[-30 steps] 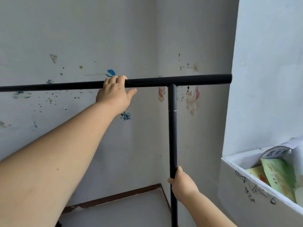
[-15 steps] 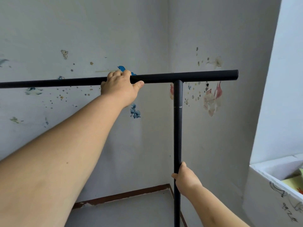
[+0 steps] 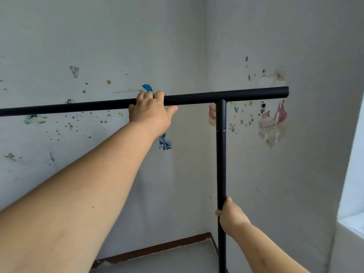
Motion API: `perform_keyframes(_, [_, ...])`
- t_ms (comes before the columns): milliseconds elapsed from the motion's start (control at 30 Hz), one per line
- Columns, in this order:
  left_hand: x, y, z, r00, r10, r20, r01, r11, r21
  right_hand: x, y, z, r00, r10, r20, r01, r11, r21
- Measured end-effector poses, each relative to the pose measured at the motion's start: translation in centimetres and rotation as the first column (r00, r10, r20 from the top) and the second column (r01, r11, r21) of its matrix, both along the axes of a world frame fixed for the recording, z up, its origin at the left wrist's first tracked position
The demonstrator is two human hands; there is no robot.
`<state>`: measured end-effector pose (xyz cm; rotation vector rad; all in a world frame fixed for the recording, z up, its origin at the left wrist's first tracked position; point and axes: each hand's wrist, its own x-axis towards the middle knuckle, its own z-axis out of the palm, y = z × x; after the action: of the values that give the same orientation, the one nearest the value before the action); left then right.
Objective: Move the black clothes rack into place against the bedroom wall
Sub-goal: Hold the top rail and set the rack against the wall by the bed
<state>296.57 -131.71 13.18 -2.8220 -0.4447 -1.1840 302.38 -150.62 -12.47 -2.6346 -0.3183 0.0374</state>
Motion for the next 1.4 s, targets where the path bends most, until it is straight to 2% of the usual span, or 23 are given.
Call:
perform_keyframes(100, [2.4, 0.7, -0.1, 1.0, 0.024, 0.008, -0.024, 1.0, 0.008, 3.2, 0.8, -0.5, 0.957, 0.242, 0.159, -0.174, 0.919, -0.354])
perform_keyframes(133, [3.1, 0.9, -0.2, 0.999, 0.034, 0.013, -0.035, 0.999, 0.009, 3.4, 1.4, -0.1, 0.93, 0.339, 0.139, -0.233, 0.841, -0.489])
perform_keyframes(167, [3.8, 1.1, -0.2, 0.999, 0.046, 0.017, -0.046, 0.999, 0.009, 3.8, 1.6, 0.0, 0.93, 0.36, 0.078, -0.242, 0.758, -0.606])
perform_keyframes(200, [4.6, 1.3, -0.2, 0.998, 0.057, 0.015, -0.057, 0.998, 0.006, 4.4, 1.9, 0.2, 0.882, 0.467, 0.06, -0.22, 0.521, -0.825])
perform_keyframes(233, [5.1, 1.5, -0.1, 0.998, 0.065, 0.012, -0.065, 0.998, 0.006, 5.2, 2.0, 0.5, 0.84, 0.542, 0.019, -0.159, 0.279, -0.947])
perform_keyframes(267, [6.0, 1.7, -0.1, 0.997, 0.075, 0.003, -0.075, 0.997, 0.008, 6.8, 2.4, 0.2, 0.809, 0.588, -0.006, -0.14, 0.183, -0.973])
perform_keyframes(333, [7.5, 2.2, 0.1, 0.996, 0.091, -0.006, -0.091, 0.996, 0.008, 8.6, 3.1, 1.0, 0.787, 0.614, -0.063, -0.118, 0.049, -0.992])
perform_keyframes(400, [8.8, 2.6, 0.3, 0.996, 0.094, 0.005, -0.094, 0.996, 0.001, 10.8, 3.8, 0.8, 0.744, 0.657, -0.119, -0.114, -0.05, -0.992])
perform_keyframes(467, [10.1, 2.8, 0.4, 0.994, 0.106, 0.023, -0.106, 0.994, -0.011, 12.8, 4.5, 0.7, 0.723, 0.677, -0.14, -0.091, -0.108, -0.99])
perform_keyframes(733, [14.6, 4.9, 0.2, 0.981, 0.188, 0.036, -0.188, 0.982, -0.01, 19.0, 7.6, 0.6, 0.693, 0.705, -0.149, -0.04, -0.169, -0.985])
perform_keyframes(867, [16.5, 6.1, 0.1, 0.975, 0.209, 0.075, -0.21, 0.978, 0.012, 21.7, 9.2, 0.3, 0.675, 0.724, -0.141, -0.064, -0.133, -0.989])
perform_keyframes(933, [17.4, 6.8, -0.2, 0.971, 0.215, 0.101, -0.22, 0.975, 0.032, 22.7, 10.0, 0.5, 0.656, 0.735, -0.169, -0.076, -0.159, -0.984])
perform_keyframes(1100, [19.6, 8.9, -0.5, 0.969, 0.206, 0.134, -0.216, 0.974, 0.066, 25.2, 12.4, 1.0, 0.695, 0.688, -0.21, -0.141, -0.155, -0.978])
perform_keyframes(1133, [20.2, 9.4, -0.5, 0.97, 0.203, 0.132, -0.213, 0.974, 0.071, 25.0, 12.2, 1.3, 0.741, 0.634, -0.22, -0.21, -0.093, -0.973])
perform_keyframes(1167, [21.0, 9.9, -0.6, 0.973, 0.194, 0.125, -0.205, 0.976, 0.076, 25.8, 13.2, 1.3, 0.738, 0.633, -0.233, -0.265, -0.045, -0.963])
perform_keyframes(1200, [21.4, 10.2, -0.6, 0.975, 0.19, 0.116, -0.199, 0.977, 0.079, 26.3, 13.3, 1.5, 0.813, 0.537, -0.226, -0.357, 0.153, -0.921])
perform_keyframes(1233, [22.2, 10.7, -0.6, 0.977, 0.182, 0.108, -0.191, 0.978, 0.086, 26.8, 14.0, 1.3, 0.894, 0.404, -0.194, -0.397, 0.515, -0.76])
perform_keyframes(1267, [23.0, 11.1, -0.6, 0.979, 0.18, 0.094, -0.188, 0.978, 0.086, 26.8, 14.2, 1.7, 0.93, 0.278, -0.243, -0.369, 0.719, -0.59])
perform_keyframes(1300, [23.9, 11.6, -0.6, 0.981, 0.179, 0.079, -0.186, 0.979, 0.089, 27.6, 14.9, 1.4, 0.951, 0.205, -0.232, -0.278, 0.893, -0.353])
perform_keyframes(1367, [25.2, 12.3, -0.7, 0.98, 0.191, 0.049, -0.195, 0.977, 0.09, 28.3, 15.4, 0.7, 0.978, 0.092, -0.189, -0.126, 0.976, -0.177])
perform_keyframes(1400, [26.5, 12.9, -0.5, 0.98, 0.193, 0.044, -0.196, 0.976, 0.091, 29.1, 15.7, 1.5, 0.977, 0.034, -0.209, -0.039, 0.999, -0.021])
